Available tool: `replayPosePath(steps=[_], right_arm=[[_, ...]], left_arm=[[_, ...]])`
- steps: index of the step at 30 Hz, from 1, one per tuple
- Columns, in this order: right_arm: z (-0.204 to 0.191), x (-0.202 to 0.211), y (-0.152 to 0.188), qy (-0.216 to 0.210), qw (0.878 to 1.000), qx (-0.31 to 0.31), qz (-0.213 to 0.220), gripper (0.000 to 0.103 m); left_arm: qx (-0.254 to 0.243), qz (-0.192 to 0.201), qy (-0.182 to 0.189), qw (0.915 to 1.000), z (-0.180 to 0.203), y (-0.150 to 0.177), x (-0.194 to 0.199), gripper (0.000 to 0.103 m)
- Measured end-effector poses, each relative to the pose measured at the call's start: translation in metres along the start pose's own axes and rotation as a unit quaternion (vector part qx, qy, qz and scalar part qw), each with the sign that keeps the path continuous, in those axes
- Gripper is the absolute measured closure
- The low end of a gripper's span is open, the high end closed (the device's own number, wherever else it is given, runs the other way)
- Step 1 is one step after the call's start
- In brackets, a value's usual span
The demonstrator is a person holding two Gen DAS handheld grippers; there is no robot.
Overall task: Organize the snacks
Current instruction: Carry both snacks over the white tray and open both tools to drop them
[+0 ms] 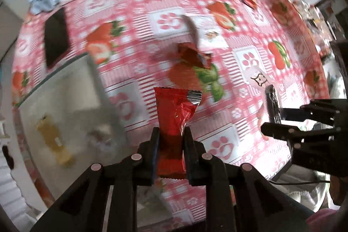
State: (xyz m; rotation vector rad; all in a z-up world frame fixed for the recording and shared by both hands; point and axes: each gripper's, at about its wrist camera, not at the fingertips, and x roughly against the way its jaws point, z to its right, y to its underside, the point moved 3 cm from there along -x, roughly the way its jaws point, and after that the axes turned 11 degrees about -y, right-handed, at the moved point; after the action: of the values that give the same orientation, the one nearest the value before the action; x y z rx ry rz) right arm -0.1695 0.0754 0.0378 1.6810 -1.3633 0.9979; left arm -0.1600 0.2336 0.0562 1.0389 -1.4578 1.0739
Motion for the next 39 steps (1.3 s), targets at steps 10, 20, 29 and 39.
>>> replayPosePath(steps=[10,20,29,39], right_arm=[[-0.08,-0.029,-0.031,-0.012,0.995,0.097,-0.024,0.063],[-0.173,-0.073,-0.043,-0.023,0.978,0.195,-0.069,0.063],[-0.208,-0.107,-0.036,-0.022,0.966,0.234,-0.109,0.063],[-0.22,-0.135,-0.037,-0.018,0.967,0.219,-0.125,0.061]], left_arm=[[0.098,-0.015,-0.027,0.9947,-0.074,0.048,-0.003,0.081],[0.151,-0.043,-0.037,0.987,-0.123,0.091,-0.013,0.081],[0.155,-0.061,-0.036,0.9854,-0.131,0.109,-0.023,0.081],[0.143,-0.077,-0.046,0.9857,-0.134,0.118,-0.031,0.073]])
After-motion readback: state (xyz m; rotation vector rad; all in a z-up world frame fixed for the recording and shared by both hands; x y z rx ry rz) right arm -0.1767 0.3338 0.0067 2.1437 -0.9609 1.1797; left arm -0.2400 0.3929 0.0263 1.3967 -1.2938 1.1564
